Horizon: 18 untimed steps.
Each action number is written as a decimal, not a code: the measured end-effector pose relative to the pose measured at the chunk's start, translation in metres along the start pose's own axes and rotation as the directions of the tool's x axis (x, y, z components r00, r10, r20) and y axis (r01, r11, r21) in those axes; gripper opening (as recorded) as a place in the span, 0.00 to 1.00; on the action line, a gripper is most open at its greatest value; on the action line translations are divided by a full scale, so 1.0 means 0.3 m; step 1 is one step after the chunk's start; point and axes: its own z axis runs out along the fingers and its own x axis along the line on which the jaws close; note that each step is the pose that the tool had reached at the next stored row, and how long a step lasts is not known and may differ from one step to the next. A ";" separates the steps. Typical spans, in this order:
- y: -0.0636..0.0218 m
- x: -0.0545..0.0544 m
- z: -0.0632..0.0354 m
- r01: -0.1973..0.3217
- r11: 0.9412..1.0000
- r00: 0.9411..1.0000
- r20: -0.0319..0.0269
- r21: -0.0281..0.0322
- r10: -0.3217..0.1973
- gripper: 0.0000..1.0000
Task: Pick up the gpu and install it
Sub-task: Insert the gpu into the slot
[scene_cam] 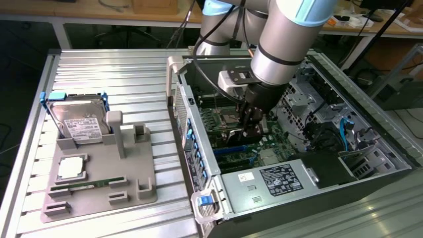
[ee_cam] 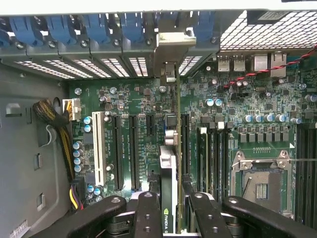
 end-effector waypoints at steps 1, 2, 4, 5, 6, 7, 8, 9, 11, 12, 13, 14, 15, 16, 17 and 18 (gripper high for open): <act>0.001 0.000 0.000 0.000 1.000 1.000 0.000 0.000 0.000 0.27; 0.003 0.000 0.000 0.000 1.000 1.000 0.000 0.000 0.000 0.27; 0.009 0.000 0.001 0.000 1.000 1.000 0.000 0.000 0.000 0.27; 0.011 0.000 0.001 0.000 1.000 1.000 0.000 0.000 0.000 0.27; 0.011 0.000 0.001 0.000 1.000 1.000 0.000 0.000 0.000 0.27; 0.011 0.000 0.002 0.000 1.000 1.000 0.000 0.000 0.000 0.27; 0.011 0.000 0.002 0.000 1.000 1.000 0.000 0.000 0.000 0.27; 0.011 0.000 0.002 0.000 1.000 1.000 0.000 0.000 0.000 0.27; 0.011 0.000 0.002 0.000 1.000 1.000 0.000 0.000 0.000 0.27; 0.011 0.000 0.002 0.000 1.000 1.000 0.000 0.000 0.000 0.27; 0.011 0.000 0.002 0.000 1.000 1.000 0.000 0.000 0.000 0.27; 0.011 0.000 0.002 0.000 1.000 1.000 0.000 0.000 0.000 0.27; 0.011 0.000 0.002 0.000 1.000 1.000 0.000 0.000 0.000 0.27; 0.011 0.000 0.002 0.000 1.000 1.000 0.000 0.000 0.000 0.27; 0.011 0.000 0.002 0.000 1.000 1.000 0.000 0.000 0.000 0.27; 0.011 0.000 0.002 0.000 1.000 1.000 0.000 0.000 0.000 0.27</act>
